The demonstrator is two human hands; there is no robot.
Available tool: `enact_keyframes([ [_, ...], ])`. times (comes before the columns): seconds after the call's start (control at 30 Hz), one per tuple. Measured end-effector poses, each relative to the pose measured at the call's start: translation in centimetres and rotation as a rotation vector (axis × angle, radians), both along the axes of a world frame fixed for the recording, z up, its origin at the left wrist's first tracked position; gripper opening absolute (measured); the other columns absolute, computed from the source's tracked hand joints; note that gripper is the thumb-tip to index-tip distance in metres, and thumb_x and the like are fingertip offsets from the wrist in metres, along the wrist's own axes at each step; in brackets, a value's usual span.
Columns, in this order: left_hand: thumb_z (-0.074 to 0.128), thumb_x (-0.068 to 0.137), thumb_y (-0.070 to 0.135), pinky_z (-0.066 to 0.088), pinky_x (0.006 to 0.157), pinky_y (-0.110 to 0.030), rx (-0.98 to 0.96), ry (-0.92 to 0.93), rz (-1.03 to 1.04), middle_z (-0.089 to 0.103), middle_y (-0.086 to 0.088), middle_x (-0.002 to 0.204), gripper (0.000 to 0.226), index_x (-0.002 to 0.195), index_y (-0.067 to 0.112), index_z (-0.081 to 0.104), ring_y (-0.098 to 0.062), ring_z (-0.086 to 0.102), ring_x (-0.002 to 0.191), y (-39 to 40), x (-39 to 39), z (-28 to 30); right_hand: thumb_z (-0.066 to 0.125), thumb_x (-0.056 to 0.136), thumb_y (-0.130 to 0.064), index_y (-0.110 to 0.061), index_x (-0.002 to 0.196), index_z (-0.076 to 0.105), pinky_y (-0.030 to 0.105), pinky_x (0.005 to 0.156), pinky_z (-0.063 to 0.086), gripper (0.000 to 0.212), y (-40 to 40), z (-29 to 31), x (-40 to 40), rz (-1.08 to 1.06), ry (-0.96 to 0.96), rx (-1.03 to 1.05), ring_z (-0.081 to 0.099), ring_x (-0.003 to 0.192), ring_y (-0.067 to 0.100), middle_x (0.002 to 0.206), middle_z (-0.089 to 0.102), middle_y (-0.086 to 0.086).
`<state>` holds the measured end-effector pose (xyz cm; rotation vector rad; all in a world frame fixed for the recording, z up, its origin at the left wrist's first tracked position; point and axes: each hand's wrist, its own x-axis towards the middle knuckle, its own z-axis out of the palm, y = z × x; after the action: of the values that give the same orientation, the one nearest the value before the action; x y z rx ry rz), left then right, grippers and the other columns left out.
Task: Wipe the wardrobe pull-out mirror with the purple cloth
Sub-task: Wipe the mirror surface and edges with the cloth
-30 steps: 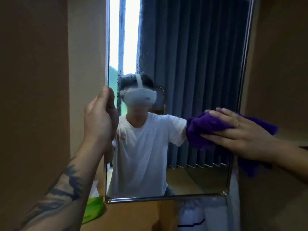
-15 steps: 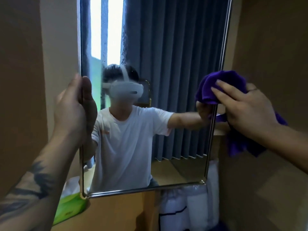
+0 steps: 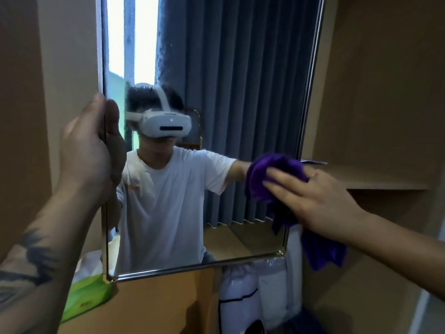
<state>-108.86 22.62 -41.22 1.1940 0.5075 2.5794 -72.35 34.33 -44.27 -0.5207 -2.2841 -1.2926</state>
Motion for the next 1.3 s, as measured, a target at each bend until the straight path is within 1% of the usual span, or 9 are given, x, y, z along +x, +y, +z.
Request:
enact_keyframes([
  [0.07, 0.062, 0.1, 0.037, 0.049, 0.075, -0.004, 0.007, 0.018, 0.075, 0.063, 0.026, 0.062, 0.042, 0.06, 0.033, 0.076, 0.017, 0.06, 0.065, 0.4, -0.4, 0.1, 0.069, 0.089, -0.011, -0.008, 0.144, 0.06, 0.053, 0.075, 0.058, 0.055, -0.1, -0.3, 0.4, 0.021, -0.064, 0.046, 0.063, 0.104, 0.05, 0.151, 0.055, 0.016],
  [0.2, 0.076, 0.086, 0.055, 0.042, 0.064, -0.002, -0.074, 0.036, 0.101, 0.056, 0.025, 0.054, 0.035, 0.059, 0.033, 0.074, 0.016, 0.057, 0.056, -0.3, -0.1, 0.0, 0.053, 0.095, -0.017, -0.018, 0.156, 0.044, 0.054, 0.085, 0.055, 0.062, 0.0, 2.1, -1.2, -0.121, 0.549, -0.128, 0.053, 0.118, 0.052, 0.163, 0.042, 0.007],
  [0.37, 0.062, 0.101, 0.033, 0.046, 0.062, -0.008, -0.083, 0.05, 0.115, 0.052, 0.02, 0.056, 0.041, 0.06, 0.028, 0.066, 0.008, 0.054, 0.059, -0.9, 1.0, 0.1, 0.061, 0.095, -0.018, -0.01, 0.147, 0.056, 0.051, 0.072, 0.056, 0.053, -1.2, -2.9, -3.0, 0.075, 0.045, 0.01, 0.062, 0.099, 0.046, 0.154, 0.051, 0.016],
  [0.53, 0.064, 0.102, 0.03, 0.054, 0.078, -0.016, -0.084, 0.007, 0.008, 0.067, 0.007, 0.079, 0.026, 0.081, 0.02, 0.073, 0.0, 0.066, 0.08, -1.1, 1.0, 0.1, 0.053, 0.099, -0.015, -0.017, 0.155, 0.044, 0.055, 0.087, 0.053, 0.058, -0.6, 0.4, -4.5, -0.028, 0.644, -0.17, 0.053, 0.118, 0.051, 0.162, 0.041, 0.008],
  [0.7, 0.063, 0.102, 0.033, 0.054, 0.081, -0.017, -0.059, 0.041, 0.048, 0.064, 0.004, 0.08, 0.023, 0.085, 0.018, 0.071, -0.006, 0.065, 0.085, -0.8, 1.1, 0.1, 0.063, 0.093, -0.019, -0.009, 0.146, 0.057, 0.047, 0.07, 0.055, 0.054, -2.1, -3.9, -5.1, 0.124, 0.136, -0.038, 0.063, 0.097, 0.046, 0.153, 0.052, 0.016],
  [0.87, 0.07, 0.093, 0.035, 0.053, 0.085, -0.021, -0.039, 0.008, 0.025, 0.06, 0.004, 0.082, 0.022, 0.075, 0.024, 0.074, -0.006, 0.06, 0.086, -0.7, 0.7, 0.1, 0.049, 0.098, -0.011, -0.013, 0.153, 0.048, 0.055, 0.098, 0.047, 0.055, -1.2, -0.6, -6.0, 0.02, 0.713, -0.22, 0.054, 0.123, 0.051, 0.161, 0.043, 0.009],
  [1.07, 0.076, 0.084, 0.04, 0.052, 0.094, -0.024, 0.006, 0.007, -0.013, 0.056, -0.004, 0.093, 0.021, 0.08, 0.02, 0.071, -0.012, 0.057, 0.095, -0.4, 0.0, 0.1, 0.054, 0.1, -0.017, -0.011, 0.141, 0.062, 0.052, 0.076, 0.056, 0.043, -3.2, -4.0, -8.0, 0.228, 0.119, -0.031, 0.064, 0.107, 0.044, 0.15, 0.057, 0.012],
  [1.2, 0.071, 0.089, 0.039, 0.049, 0.085, -0.022, 0.006, 0.055, 0.029, 0.051, 0.001, 0.084, 0.02, 0.076, 0.024, 0.067, -0.006, 0.053, 0.083, -0.6, 0.4, 0.1, 0.05, 0.096, -0.013, -0.011, 0.147, 0.056, 0.054, 0.094, 0.049, 0.052, -2.0, -1.0, -7.5, 0.137, 0.587, -0.156, 0.059, 0.116, 0.05, 0.155, 0.052, 0.011],
  [1.3, 0.066, 0.093, 0.036, 0.044, 0.076, -0.015, -0.002, 0.095, 0.078, 0.047, 0.011, 0.072, 0.029, 0.065, 0.031, 0.063, 0.0, 0.046, 0.072, -0.9, 0.9, 0.3, 0.051, 0.096, -0.015, -0.009, 0.147, 0.056, 0.056, 0.083, 0.055, 0.051, -3.3, -2.9, -9.0, 0.145, 0.508, -0.127, 0.06, 0.106, 0.053, 0.154, 0.052, 0.013],
])
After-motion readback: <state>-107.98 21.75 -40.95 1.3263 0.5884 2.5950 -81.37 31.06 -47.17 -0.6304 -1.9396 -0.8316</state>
